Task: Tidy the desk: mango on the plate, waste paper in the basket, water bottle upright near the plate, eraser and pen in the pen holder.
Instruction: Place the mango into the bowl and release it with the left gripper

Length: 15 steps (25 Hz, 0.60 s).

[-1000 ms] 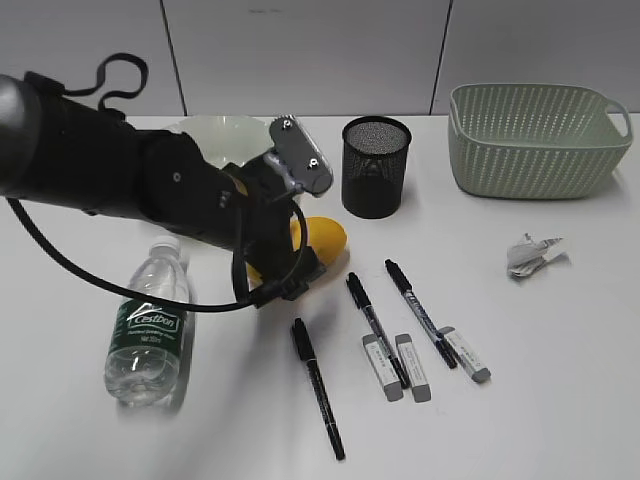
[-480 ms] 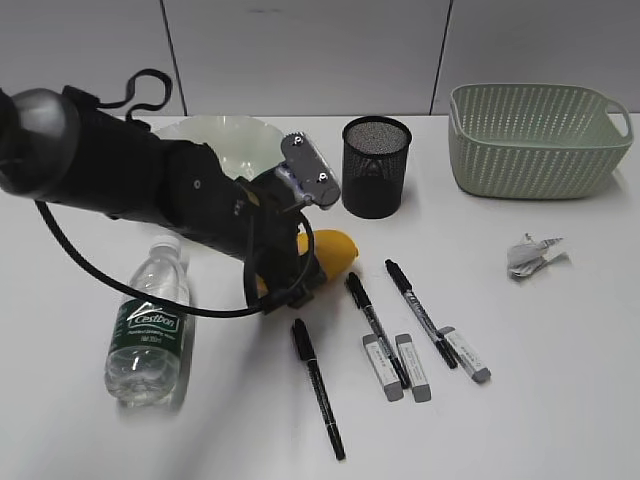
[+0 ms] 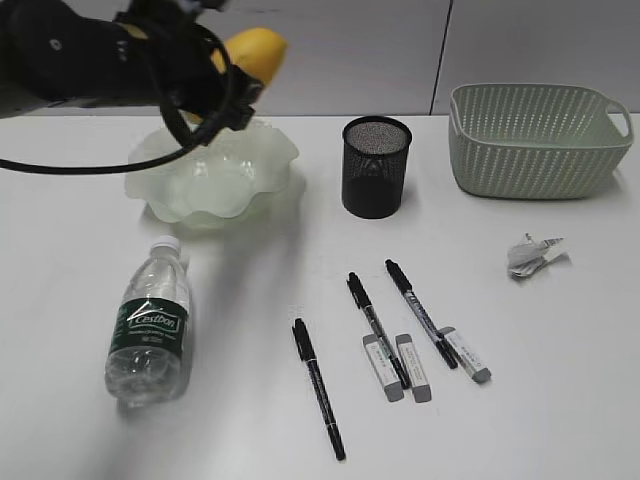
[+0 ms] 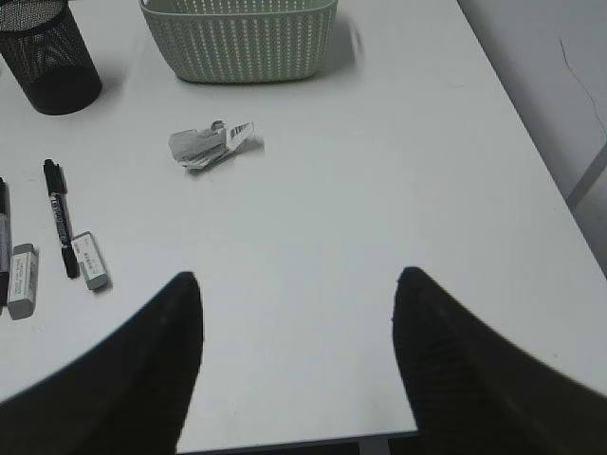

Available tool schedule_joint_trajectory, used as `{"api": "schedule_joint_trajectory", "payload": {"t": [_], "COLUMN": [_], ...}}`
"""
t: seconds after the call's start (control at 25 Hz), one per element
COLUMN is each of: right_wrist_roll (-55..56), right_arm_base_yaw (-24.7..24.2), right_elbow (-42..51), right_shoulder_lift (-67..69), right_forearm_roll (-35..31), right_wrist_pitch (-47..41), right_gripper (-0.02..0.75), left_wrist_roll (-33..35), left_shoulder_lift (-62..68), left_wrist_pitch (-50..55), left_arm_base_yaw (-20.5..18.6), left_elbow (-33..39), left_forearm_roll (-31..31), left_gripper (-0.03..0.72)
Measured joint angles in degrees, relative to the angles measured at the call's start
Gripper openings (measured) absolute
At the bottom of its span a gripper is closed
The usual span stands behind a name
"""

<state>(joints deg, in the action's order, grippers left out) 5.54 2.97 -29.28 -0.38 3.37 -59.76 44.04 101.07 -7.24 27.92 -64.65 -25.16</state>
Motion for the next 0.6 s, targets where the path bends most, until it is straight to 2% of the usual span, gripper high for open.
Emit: {"api": "schedule_joint_trajectory", "payload": {"t": [0.08,0.16,0.36,0.6], "right_wrist_roll": [0.0,0.0,0.0,0.0], "right_arm_base_yaw": [0.0,0.0,0.0,0.0], "right_elbow": [0.0,0.0,0.0,0.0], "right_shoulder_lift": [0.0,0.0,0.0,0.0], "right_forearm_roll": [0.0,0.0,0.0,0.0], "right_wrist_pitch": [0.0,0.0,0.0,0.0], "right_gripper": [0.5,0.5,0.5,0.5], "left_wrist_roll": [0.0,0.0,0.0,-0.4], "left_shoulder_lift": [3.3,7.0,14.3,15.4], "left_wrist_pitch": [-0.9,-1.9,-3.4,-4.6], "left_arm_base_yaw": [-2.9,-3.8,-4.1,-4.1], "left_elbow": [0.0,0.1,0.1,-0.1], "left_forearm_roll": [-0.2,-0.2,-0.2,-1.1], "left_gripper": [0.527,0.527,0.527,0.541]}}
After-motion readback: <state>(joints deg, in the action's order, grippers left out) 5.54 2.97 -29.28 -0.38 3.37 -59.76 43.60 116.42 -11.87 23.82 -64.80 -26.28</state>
